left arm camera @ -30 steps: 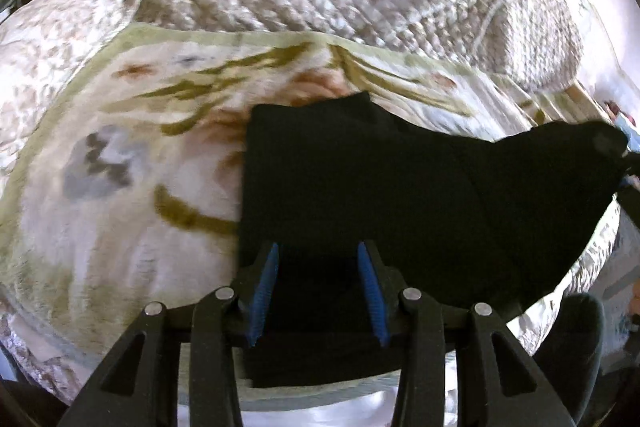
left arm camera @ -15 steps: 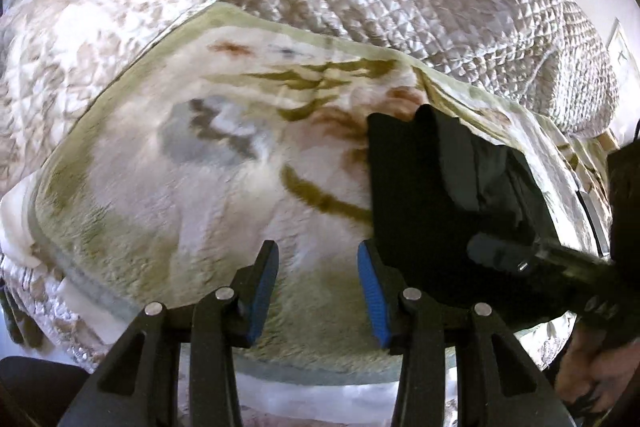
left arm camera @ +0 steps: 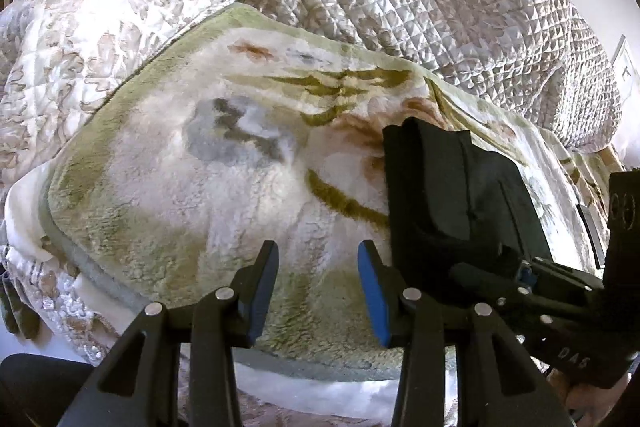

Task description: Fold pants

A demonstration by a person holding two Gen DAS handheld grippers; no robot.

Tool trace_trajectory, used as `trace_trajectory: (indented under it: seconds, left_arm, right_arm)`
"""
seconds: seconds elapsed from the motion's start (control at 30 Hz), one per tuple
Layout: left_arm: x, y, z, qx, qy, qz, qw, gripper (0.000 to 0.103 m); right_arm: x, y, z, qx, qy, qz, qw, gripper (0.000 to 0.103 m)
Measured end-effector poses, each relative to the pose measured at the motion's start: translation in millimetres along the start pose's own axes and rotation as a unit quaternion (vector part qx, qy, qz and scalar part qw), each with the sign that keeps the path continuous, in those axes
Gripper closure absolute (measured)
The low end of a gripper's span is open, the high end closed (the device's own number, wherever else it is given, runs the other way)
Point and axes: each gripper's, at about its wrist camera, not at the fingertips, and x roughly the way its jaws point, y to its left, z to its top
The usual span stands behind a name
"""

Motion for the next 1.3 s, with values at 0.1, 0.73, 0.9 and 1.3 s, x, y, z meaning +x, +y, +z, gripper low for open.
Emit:
trace_trajectory:
  seconds: [0.1,0.73,0.9,1.3]
  left_arm:
    - [0,1,1,-0.002,-0.001,0.002,1.0000,0.059]
    - [-8,-35,16,0.038,-0.012,-0.003,0.9992,0.059]
    - [-3,-62,28,0.065,-0.015,-0.018,0.9976,0.059]
    - [51,-123,64,0.133,-0.011,-0.026,0.9907,0.059]
  right_arm:
    - [-2,1,-3,-0.004,-0.002,0.001,1.000,0.078]
    - [-57,-57,-25,0.079,-0.056,-0.047,0.994,0.077]
    - [-56,-61,-26,0.076,-0.049,0.011,0.996,0.077]
    - [-65,-126,26,0.099,-0.090,-0.086,0.987,0.077]
